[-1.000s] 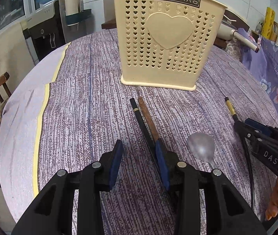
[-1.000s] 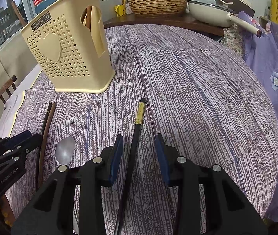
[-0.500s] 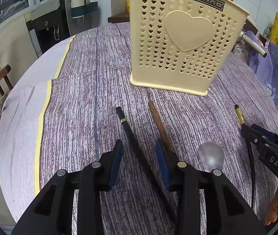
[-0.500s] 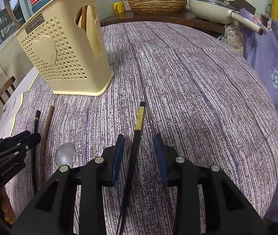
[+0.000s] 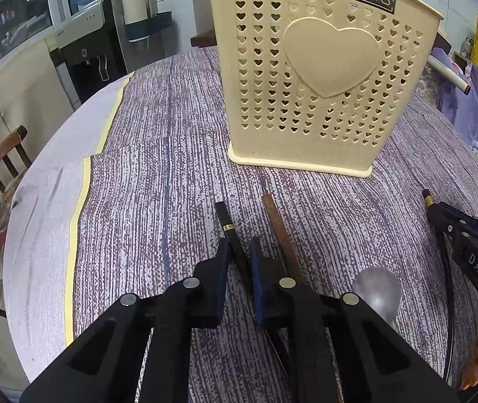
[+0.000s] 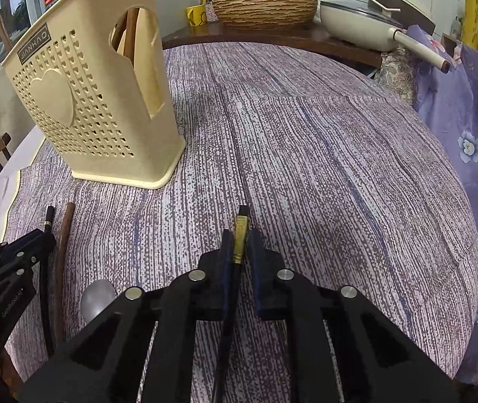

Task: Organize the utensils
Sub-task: 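Grasp a black chopstick with the left tool while the right tool grasps a gold-tipped black chopstick, then lift both held chopsticks upright and carry them over the holder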

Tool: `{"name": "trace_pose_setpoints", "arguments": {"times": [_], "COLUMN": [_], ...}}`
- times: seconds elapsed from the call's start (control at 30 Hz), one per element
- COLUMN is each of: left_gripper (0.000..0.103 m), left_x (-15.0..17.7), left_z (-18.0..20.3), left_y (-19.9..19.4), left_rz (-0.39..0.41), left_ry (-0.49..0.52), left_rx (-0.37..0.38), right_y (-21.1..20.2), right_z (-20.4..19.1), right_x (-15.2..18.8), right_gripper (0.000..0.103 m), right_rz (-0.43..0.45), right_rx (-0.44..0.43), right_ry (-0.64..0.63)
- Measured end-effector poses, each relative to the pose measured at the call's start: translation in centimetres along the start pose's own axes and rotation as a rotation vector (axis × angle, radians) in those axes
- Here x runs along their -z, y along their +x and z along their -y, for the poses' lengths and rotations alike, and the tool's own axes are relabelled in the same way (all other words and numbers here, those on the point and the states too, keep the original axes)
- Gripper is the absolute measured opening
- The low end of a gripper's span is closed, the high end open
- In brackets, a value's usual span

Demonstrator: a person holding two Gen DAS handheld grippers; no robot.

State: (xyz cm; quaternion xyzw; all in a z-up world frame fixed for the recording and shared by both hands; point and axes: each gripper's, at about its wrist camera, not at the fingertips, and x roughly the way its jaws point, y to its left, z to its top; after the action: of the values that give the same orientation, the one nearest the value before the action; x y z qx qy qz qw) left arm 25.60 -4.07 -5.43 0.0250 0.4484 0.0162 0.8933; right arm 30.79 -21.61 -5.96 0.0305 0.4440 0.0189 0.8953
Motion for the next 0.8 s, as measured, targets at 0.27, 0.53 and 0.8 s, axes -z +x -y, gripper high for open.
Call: {"name": "trace_pose_setpoints", "arguments": {"times": [0.27,0.53,0.8], "left_gripper": [0.01,0.009,0.008], "left_x": [0.3,0.8,0.3], "left_z": [0.3,-0.1,-1.1], "left_y": [-0.1,-1.4,-5.3], "left_rz": [0.018,0.032,0.118], "left_ry": [0.014,-0.009,-0.027], "left_rx": [-0.012,0.03,0.097], "right_y": [-0.2,-1.8,-6.1], "right_z": [0.3,1.2,1.9], "right_x": [0.2,0.4,-0.3], "right_gripper": [0.009,0.008,0.008], "right_rz": [0.006,0.057,0.164], "right_rx": [-0.015,-0.111,-0.223], "right_ry": [0.006,0.058,0.065]}}
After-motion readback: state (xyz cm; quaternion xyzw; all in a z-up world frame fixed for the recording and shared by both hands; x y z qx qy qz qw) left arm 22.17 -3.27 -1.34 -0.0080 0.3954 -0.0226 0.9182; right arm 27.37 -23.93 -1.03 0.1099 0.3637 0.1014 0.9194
